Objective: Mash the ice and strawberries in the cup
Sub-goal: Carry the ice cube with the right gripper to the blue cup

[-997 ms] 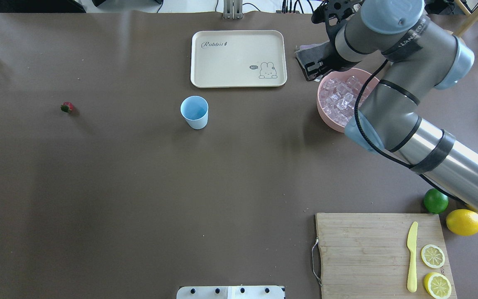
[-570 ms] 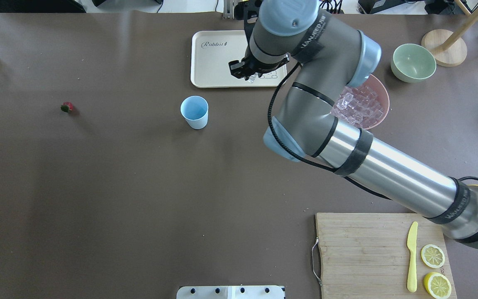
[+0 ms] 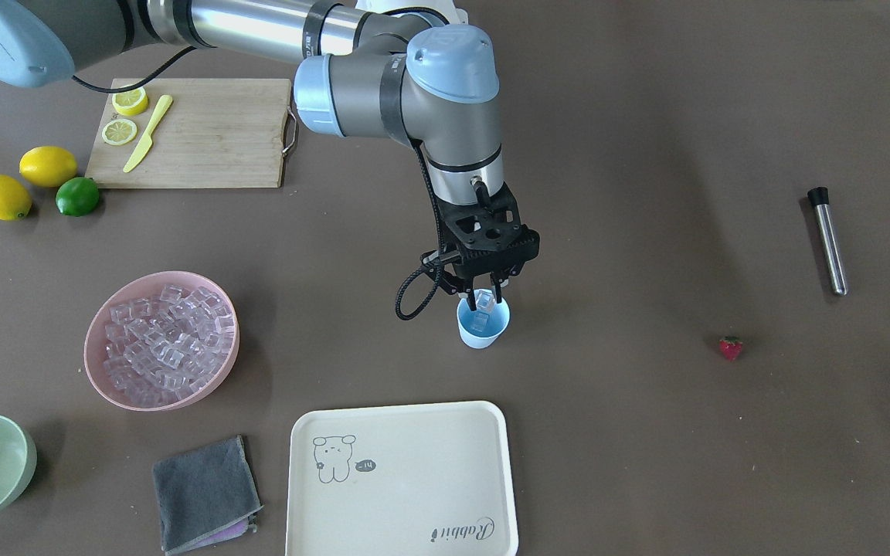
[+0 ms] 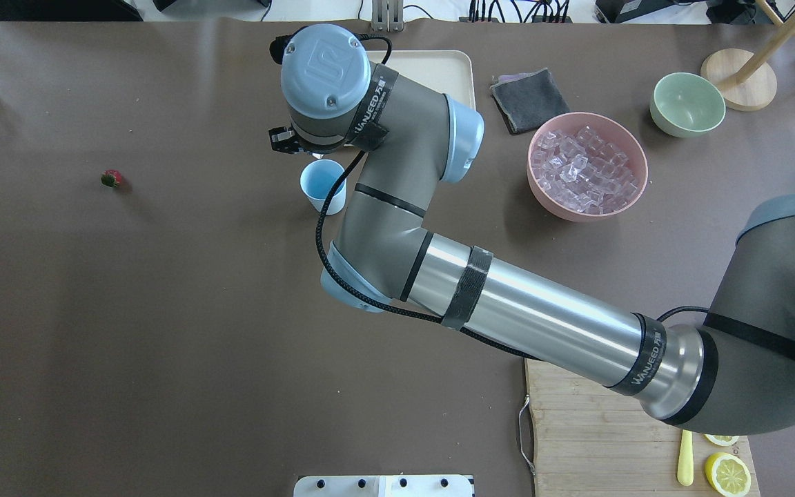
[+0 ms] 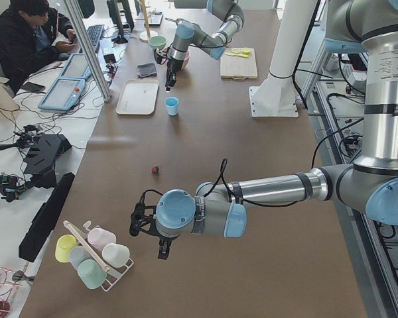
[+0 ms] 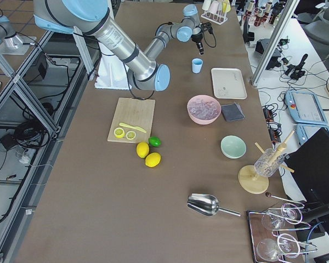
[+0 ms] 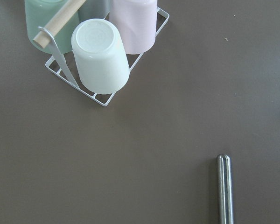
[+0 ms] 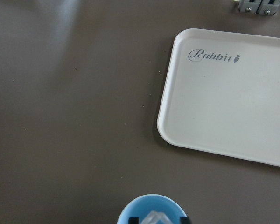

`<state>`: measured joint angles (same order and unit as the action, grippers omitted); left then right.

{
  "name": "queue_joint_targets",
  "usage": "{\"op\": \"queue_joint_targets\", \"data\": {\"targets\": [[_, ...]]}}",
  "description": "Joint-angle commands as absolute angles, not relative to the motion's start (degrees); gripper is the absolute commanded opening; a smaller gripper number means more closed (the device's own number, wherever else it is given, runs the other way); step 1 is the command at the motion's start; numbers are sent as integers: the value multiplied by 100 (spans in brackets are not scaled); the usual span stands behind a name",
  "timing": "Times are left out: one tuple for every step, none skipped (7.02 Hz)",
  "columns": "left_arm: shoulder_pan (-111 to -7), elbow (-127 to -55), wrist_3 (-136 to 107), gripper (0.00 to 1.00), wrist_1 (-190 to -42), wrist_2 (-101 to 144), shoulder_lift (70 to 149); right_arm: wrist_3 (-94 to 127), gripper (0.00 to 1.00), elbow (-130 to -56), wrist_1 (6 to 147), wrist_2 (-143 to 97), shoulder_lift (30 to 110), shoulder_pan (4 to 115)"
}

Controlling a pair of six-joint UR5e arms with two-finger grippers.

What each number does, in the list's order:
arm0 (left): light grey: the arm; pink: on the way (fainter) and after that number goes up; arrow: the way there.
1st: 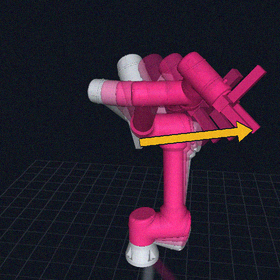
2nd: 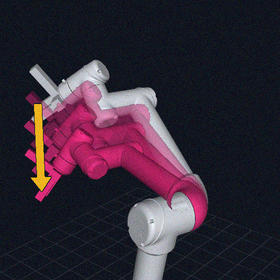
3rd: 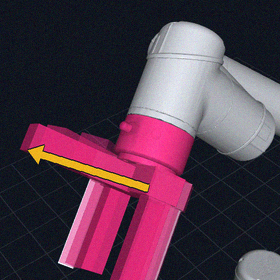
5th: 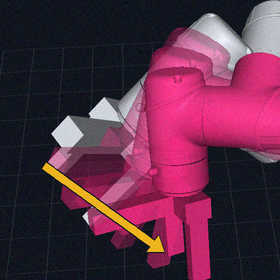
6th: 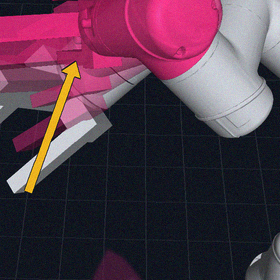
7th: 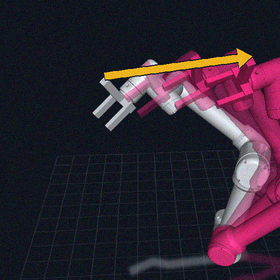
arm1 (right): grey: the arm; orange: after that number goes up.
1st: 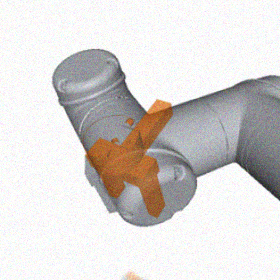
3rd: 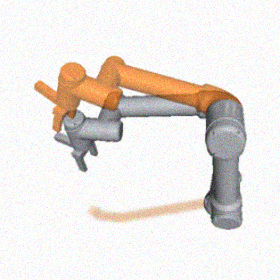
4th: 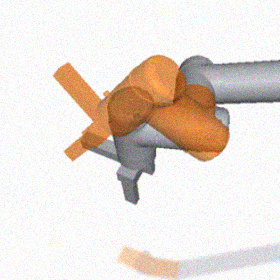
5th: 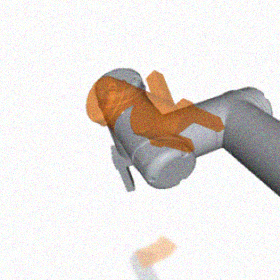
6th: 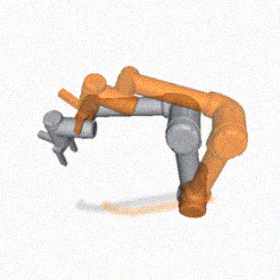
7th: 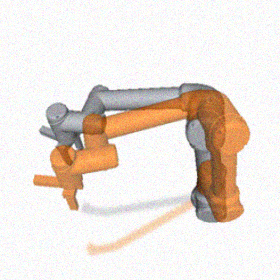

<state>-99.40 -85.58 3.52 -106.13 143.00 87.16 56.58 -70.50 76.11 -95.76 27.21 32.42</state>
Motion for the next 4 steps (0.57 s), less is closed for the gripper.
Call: {"op": "queue_joint_targets", "data": {"targets": [[-9940, -8517, 360, 99, -10608, 14300, 8719, 5678, 1, -6820, 7365, -9274, 2751, 2998], [-9940, -8508, 360, 99, -10600, 14300, 8719, 5678, 2, -6820, 7365, -9229, 2760, 2962], [-9940, -8508, 360, 99, -10600, 14300, 8719, 5678, 11, -6820, 7365, -9176, 2786, 2953], [-9940, -8517, 360, 99, -10600, 14300, 8719, 5678, 83, -6829, 7365, -9167, 2821, 2962]]}}
